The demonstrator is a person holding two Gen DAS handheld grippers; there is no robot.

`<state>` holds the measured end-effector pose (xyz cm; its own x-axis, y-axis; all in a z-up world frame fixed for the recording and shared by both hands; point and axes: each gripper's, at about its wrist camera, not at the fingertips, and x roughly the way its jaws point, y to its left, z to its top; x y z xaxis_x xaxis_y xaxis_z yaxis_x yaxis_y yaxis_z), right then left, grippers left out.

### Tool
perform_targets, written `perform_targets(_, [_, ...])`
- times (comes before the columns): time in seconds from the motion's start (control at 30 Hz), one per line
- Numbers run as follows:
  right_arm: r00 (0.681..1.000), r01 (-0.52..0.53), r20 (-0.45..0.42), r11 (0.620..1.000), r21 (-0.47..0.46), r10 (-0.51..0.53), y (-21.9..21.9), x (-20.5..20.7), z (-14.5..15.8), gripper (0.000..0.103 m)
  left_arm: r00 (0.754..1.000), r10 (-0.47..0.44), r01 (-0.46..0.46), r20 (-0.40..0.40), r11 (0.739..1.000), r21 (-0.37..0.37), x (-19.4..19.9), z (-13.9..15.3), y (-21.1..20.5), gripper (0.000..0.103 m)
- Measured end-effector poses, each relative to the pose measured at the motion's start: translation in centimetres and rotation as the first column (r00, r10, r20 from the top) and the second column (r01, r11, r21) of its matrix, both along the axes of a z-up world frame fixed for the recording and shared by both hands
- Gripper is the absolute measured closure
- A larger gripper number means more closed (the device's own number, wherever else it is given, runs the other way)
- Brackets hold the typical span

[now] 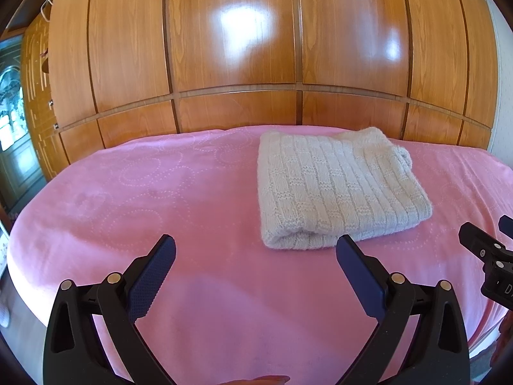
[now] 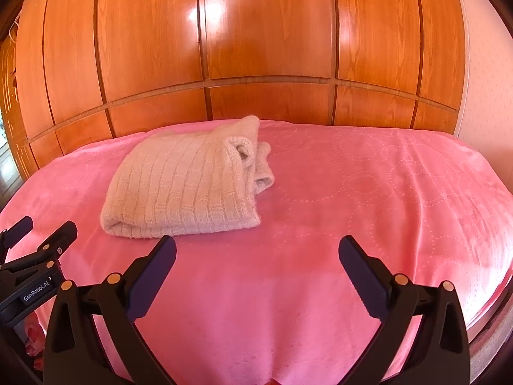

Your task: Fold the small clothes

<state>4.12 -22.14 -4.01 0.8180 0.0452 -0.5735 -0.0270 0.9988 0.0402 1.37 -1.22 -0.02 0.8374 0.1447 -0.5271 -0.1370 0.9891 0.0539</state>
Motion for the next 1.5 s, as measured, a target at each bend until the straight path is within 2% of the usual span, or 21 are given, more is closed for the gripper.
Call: perform_targets(1.5, [1.000, -0.002, -0.023, 1.000, 0.011, 0.002, -0.01, 0.06, -0.37, 0.002, 1.000, -0.005, 0.005, -0.014, 1.000, -0.004, 0.15, -0.48, -0.26, 0.004])
